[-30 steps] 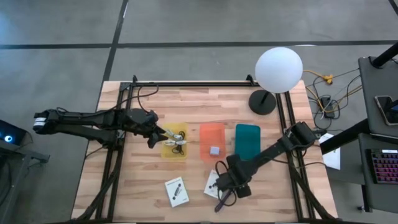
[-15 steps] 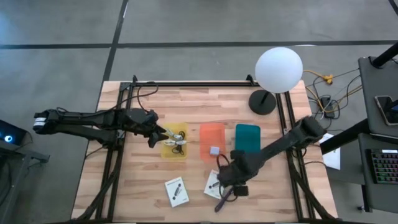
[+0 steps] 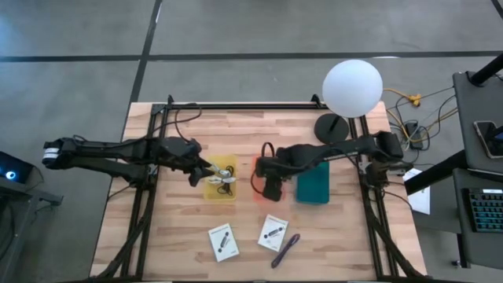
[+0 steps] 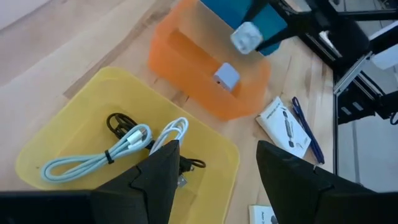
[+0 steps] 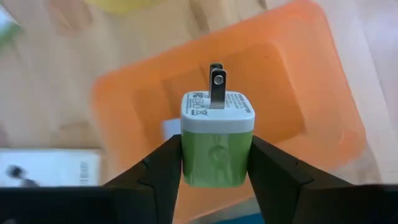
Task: Pick and place items into bin
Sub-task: Put the green USB adapter box into the orange bin, then put the violet USB cable into the yellow bin
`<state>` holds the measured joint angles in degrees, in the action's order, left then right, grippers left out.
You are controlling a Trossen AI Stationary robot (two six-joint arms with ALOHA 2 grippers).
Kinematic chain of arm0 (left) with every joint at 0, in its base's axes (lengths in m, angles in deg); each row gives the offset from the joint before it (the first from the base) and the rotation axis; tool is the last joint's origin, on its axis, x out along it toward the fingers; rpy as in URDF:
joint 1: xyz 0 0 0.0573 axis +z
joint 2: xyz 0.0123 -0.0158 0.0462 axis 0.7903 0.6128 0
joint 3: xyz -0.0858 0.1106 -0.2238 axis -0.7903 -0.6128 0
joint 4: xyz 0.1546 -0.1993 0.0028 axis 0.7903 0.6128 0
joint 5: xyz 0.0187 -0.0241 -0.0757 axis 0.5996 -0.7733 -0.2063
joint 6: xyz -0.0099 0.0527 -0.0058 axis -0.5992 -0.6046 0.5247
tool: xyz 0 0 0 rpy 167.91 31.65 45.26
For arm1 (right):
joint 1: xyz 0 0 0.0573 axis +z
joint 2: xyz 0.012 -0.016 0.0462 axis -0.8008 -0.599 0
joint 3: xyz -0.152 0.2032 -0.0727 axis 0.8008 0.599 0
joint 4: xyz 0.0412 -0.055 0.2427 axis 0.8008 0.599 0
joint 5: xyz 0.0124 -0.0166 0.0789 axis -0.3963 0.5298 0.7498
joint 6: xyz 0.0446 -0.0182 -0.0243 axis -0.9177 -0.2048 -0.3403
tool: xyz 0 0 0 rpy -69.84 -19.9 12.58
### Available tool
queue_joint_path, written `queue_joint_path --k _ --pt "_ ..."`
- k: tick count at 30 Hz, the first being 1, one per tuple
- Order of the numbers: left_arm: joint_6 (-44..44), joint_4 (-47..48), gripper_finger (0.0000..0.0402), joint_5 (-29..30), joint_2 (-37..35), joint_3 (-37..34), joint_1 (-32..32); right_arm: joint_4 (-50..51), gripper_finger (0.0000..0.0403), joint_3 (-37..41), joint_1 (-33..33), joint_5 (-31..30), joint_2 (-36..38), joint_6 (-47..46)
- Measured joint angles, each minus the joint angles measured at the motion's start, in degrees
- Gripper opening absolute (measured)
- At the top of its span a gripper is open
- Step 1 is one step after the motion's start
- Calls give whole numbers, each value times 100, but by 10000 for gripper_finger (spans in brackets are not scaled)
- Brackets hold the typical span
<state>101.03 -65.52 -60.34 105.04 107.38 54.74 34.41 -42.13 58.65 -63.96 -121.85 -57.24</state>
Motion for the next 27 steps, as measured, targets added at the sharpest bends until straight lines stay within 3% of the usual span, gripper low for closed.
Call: queue_joint_path --k 7,11,18,27 --pt "0 -16 198 -153 124 0 0 105 241 -104 184 -119 -59 234" --pt "-26 -11 198 -164 178 0 2 569 266 -259 605 -82 80 867" --pt "-59 -22 198 -164 195 0 2 885 257 -172 2091 14 134 1825" --pt "-328 -63 198 -164 210 9 2 -688 240 -184 3232 79 -312 1225"
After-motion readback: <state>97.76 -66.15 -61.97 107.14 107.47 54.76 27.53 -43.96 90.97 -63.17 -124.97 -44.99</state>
